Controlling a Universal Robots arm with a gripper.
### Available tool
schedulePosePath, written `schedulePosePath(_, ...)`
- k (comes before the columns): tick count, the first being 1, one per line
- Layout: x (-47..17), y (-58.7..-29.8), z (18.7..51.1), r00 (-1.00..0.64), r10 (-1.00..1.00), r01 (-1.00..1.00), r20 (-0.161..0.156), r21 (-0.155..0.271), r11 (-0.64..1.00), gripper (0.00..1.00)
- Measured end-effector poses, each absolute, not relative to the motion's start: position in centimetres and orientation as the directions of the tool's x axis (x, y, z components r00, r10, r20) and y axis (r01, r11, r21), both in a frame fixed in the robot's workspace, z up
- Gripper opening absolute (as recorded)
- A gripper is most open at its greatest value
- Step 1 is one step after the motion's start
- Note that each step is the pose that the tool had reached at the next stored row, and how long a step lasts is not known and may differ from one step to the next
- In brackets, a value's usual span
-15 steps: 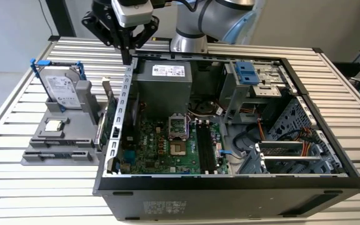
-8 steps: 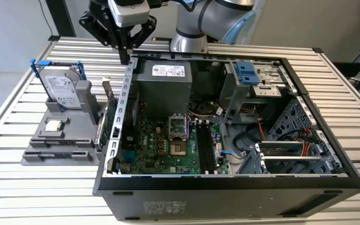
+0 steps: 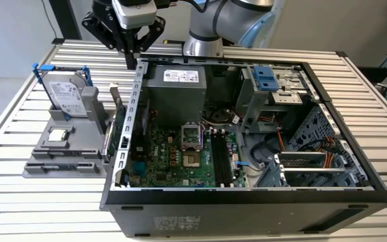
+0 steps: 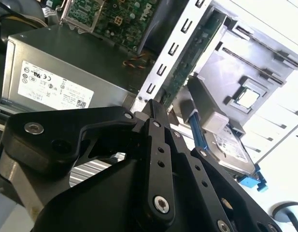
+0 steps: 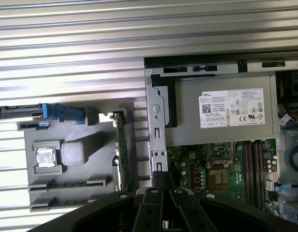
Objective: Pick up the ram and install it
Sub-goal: 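Reach for the ram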
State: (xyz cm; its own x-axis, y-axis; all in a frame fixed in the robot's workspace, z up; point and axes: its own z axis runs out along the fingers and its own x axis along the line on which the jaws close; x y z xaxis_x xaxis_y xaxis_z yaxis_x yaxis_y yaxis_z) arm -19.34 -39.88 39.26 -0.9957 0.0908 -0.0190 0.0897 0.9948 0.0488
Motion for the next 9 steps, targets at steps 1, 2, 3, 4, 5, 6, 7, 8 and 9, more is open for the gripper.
schedulePosePath(1,-19.40,-39.88,39.26,-0.996,0.091,0.090,-0.019,0.049,0.995,0.00)
schedulePosePath(2,-19.45,-39.88,39.26,-0.996,0.091,0.090,-0.019,0.049,0.995,0.00)
schedulePosePath(3,-19.51,-39.88,39.26,-0.996,0.091,0.090,-0.019,0.049,0.995,0.00)
schedulePosePath(4,-19.57,-39.88,39.26,-0.996,0.091,0.090,-0.019,0.049,0.995,0.00)
schedulePosePath(5,-19.63,-39.88,39.26,-0.996,0.091,0.090,-0.019,0.049,0.995,0.00)
schedulePosePath(6,-19.67,-39.88,39.26,-0.996,0.091,0.090,-0.019,0.049,0.995,0.00)
schedulePosePath(7,-19.72,-39.88,39.26,-0.996,0.091,0.090,-0.019,0.049,0.995,0.00)
schedulePosePath(8,-19.79,-39.88,39.26,-0.996,0.091,0.090,-0.019,0.049,0.995,0.00)
schedulePosePath(9,-19.85,-39.88,39.26,-0.996,0.091,0.090,-0.019,0.049,0.995,0.00)
